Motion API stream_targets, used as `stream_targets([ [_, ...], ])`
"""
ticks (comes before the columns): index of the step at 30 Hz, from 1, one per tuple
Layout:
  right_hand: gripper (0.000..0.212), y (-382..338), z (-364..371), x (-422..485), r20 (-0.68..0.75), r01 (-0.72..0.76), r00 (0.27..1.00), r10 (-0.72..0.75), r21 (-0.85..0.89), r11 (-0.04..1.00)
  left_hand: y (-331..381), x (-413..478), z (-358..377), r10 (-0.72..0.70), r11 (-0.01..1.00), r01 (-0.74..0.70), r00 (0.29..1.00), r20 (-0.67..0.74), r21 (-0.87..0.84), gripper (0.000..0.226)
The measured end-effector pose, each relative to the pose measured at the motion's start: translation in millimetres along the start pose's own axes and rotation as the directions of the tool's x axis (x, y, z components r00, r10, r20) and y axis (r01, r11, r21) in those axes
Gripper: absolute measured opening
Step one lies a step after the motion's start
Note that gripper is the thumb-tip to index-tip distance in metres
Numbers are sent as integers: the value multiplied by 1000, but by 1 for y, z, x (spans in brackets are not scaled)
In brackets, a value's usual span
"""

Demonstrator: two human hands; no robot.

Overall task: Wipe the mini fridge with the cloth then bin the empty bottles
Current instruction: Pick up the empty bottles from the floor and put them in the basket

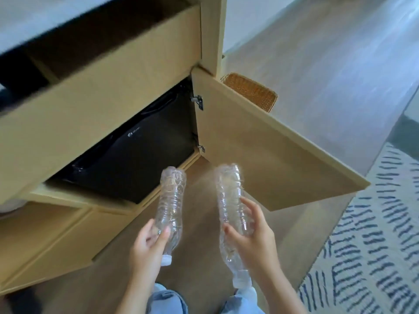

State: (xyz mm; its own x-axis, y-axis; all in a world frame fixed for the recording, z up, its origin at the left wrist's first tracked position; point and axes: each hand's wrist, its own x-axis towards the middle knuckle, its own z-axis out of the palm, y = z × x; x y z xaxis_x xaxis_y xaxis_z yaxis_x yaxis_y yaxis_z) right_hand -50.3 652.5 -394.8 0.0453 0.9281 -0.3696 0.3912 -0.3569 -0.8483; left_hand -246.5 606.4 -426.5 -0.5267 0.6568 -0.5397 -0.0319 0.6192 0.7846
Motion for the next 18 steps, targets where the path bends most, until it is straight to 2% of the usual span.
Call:
stream_targets([
  [3, 58, -56, -34, -25, 4, 39, 999, -39, 16, 999, 58, -45, -14, 83, 996, -84, 996, -4, -26, 45],
  [6, 57, -107, -69, -49, 15, 96, 995, -95, -19, 995, 108, -89, -17, 95, 993, -94, 995, 11, -69, 43],
  [10, 61, -163, -102, -79, -13, 154, 988, -156, -63, 986, 165, -133, -19, 187, 976, -176, 980, 76, -130, 29],
  [14, 62, -203, -126, -105, -120, 240, 961, -248, -74, 968, 206, -158, -34, 301, 948, -278, 942, 150, -155, 36],
  [18, 63, -233, -141, -132, -218, 289, 930, -297, -66, 955, 233, -168, -52, 402, 916, -393, 882, 248, -86, 55],
])
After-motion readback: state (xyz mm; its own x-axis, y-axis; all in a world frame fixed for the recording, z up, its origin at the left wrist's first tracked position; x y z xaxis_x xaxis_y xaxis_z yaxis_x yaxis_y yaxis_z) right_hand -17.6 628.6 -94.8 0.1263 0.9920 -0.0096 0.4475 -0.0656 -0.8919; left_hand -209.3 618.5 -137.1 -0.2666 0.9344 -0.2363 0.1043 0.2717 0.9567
